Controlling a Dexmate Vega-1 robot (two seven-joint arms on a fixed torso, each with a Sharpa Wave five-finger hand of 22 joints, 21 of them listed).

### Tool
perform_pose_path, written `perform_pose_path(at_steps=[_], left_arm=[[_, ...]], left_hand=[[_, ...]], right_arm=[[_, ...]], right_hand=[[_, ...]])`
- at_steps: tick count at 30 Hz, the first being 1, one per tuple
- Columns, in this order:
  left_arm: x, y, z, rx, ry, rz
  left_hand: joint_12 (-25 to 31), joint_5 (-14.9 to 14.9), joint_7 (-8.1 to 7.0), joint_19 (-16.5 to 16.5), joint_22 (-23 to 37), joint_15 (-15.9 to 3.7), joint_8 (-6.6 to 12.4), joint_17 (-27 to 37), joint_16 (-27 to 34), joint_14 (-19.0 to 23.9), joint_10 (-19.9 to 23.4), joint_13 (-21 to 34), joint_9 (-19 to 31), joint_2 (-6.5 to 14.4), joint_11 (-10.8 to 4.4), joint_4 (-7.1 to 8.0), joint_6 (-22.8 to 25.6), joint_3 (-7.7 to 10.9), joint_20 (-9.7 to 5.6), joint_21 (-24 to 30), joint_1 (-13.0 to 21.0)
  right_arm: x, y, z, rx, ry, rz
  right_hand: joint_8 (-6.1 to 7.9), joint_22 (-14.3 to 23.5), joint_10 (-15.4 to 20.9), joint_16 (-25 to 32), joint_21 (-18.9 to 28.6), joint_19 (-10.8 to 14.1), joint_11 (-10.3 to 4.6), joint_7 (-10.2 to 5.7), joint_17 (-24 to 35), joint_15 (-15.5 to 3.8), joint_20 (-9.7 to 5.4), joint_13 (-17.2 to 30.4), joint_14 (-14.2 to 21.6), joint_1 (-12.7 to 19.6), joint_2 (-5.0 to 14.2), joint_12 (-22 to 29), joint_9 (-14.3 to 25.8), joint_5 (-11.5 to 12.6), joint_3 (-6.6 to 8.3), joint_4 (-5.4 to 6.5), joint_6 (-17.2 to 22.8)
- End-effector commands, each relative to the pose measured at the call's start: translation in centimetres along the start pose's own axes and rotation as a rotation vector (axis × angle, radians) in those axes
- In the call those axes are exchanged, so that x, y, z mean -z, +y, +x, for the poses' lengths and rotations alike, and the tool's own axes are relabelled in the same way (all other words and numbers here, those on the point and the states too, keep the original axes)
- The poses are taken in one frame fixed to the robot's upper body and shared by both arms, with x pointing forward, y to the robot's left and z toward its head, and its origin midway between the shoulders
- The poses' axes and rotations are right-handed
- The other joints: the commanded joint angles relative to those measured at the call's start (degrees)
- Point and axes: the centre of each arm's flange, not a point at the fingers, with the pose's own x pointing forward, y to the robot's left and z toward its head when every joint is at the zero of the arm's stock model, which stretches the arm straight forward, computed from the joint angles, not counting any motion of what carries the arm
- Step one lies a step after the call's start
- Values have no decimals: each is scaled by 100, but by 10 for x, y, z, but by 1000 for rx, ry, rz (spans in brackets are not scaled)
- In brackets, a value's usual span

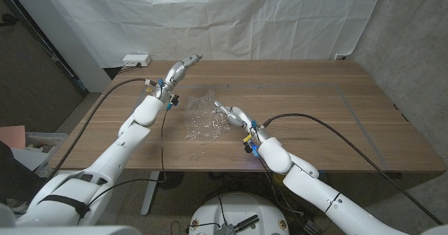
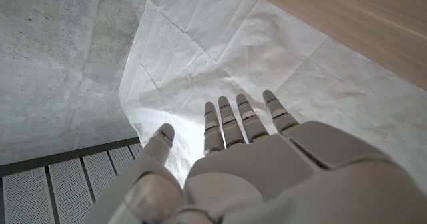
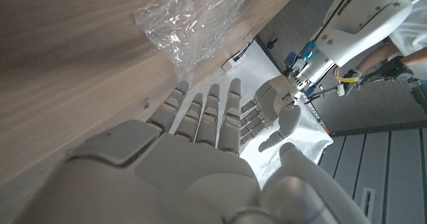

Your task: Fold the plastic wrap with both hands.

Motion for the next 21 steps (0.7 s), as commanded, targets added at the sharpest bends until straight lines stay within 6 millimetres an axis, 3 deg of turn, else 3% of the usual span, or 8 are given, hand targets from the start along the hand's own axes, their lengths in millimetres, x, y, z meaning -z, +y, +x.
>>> perform_pose_path(at_steps=[1,21], left_arm=[[8,5,-9,-23,22,-44],[12,6,-16,-15,39,-142]], left_hand=[[3,-9,-8,-27,13,-6,-7,10,-3,-17,-32,26,1,-45,7,-13,-41,-7,9,-22,6],[-49,-11,-49,-29,14,3,-16,10,-25,-128,-210,20,-11,-66,-14,-16,-205,-19,39,-23,-2]], right_arm=[[13,-29,16,101,-7,169],[27,-65,17,245,-11,330]], right_hand=[[-27,7,-103,-20,-21,-27,-1,-21,-5,8,38,15,-72,95,-2,0,10,35,22,-78,-136],[-27,10,-194,-16,-25,-29,42,-9,-2,77,70,16,-119,183,-38,34,12,19,43,-179,-366]])
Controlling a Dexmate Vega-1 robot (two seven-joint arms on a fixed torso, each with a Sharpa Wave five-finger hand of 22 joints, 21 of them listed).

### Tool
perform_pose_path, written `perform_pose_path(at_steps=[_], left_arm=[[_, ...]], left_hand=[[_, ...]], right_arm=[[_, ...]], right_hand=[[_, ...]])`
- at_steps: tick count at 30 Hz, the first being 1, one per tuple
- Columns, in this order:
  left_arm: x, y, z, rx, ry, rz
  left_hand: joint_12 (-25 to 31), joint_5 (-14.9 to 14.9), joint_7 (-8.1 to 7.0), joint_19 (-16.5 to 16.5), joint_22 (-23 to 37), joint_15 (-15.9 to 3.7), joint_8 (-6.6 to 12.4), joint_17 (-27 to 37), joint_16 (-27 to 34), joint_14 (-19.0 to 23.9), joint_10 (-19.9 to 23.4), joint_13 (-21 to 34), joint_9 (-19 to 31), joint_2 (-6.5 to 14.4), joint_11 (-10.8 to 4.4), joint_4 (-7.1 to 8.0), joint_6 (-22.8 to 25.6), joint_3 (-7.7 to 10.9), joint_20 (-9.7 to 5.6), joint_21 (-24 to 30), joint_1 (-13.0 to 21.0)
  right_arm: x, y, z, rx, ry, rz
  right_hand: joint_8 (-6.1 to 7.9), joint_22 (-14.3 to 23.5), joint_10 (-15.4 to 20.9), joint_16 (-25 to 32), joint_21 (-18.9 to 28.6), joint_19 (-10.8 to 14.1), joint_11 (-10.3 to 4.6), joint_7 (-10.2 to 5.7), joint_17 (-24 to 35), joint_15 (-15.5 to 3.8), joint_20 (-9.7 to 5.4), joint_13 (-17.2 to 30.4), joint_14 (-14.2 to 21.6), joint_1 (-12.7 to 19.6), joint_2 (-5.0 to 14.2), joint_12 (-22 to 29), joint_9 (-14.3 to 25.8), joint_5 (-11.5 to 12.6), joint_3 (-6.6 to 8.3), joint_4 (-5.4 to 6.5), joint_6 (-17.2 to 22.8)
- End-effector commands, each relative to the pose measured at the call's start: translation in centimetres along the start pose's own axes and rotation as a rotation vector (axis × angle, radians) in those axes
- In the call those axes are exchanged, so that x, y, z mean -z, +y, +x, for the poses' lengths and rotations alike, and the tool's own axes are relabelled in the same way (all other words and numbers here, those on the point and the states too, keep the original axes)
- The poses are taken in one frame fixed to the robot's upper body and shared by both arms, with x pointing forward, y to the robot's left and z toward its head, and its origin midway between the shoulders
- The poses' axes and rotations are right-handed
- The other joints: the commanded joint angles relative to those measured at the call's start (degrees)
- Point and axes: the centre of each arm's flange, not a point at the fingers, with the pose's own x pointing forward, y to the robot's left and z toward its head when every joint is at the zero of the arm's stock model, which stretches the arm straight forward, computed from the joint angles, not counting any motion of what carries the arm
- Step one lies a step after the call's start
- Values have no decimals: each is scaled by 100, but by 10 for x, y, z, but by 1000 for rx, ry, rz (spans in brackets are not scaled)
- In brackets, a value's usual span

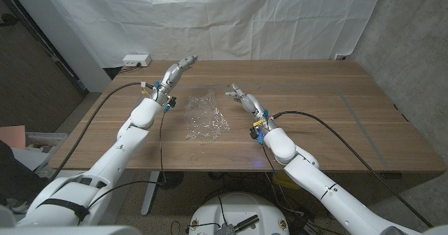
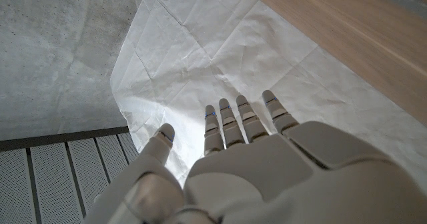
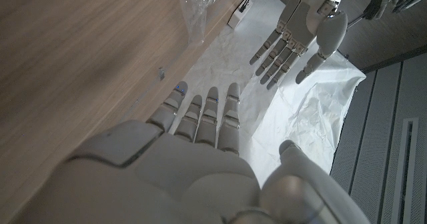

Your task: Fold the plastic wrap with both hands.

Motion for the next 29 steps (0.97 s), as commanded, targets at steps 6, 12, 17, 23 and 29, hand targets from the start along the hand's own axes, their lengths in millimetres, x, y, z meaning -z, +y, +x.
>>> perform_pose_path(at_steps=[6,12,17,23,29], left_arm=[[2,4,-8,7,6,-69],[1,8,-10,5,-2,-90],[-3,11,-14,2,-16,-106],[-2,11,-17,7,-10,-111],[3,15,-20,-9,7,-109]], left_hand=[[-6,-12,5,-39,14,4,-7,11,-27,-53,-78,18,16,-4,0,-13,-42,-27,40,-27,-51],[-14,-12,0,-45,15,18,-11,11,-28,-77,-121,15,13,-15,-11,-10,-93,-36,46,-30,-61],[-27,-12,-14,-57,15,14,-15,11,-26,-93,-176,12,10,-25,-20,-7,-141,-45,58,-35,-69],[-33,-11,-30,-82,16,16,-16,11,-27,-121,-224,8,6,-34,-7,-1,-198,-55,69,-45,-79],[-34,-10,-17,-95,16,25,-14,11,-23,-128,-249,5,4,-38,-5,3,-227,-60,67,-51,-85]], right_arm=[[4,-27,6,111,-2,114],[5,-37,11,151,-19,158],[4,-50,12,202,-31,167],[9,-65,12,267,-13,191],[3,-73,14,277,-14,145]], right_hand=[[-22,11,-41,12,-2,26,-5,14,-2,42,26,16,-3,81,-5,39,14,16,22,-67,-55],[-11,12,-49,19,3,39,5,12,-2,55,16,16,5,100,-9,46,14,12,28,-89,-73],[-12,12,-62,19,6,49,10,8,-1,58,-2,16,-1,114,-11,48,14,9,33,-106,-104],[-1,13,-82,22,4,45,0,9,0,64,-4,16,0,128,-14,49,14,4,38,-125,-113],[9,14,-98,25,2,41,1,7,2,85,-5,16,1,140,-13,52,15,-1,44,-141,-122]])
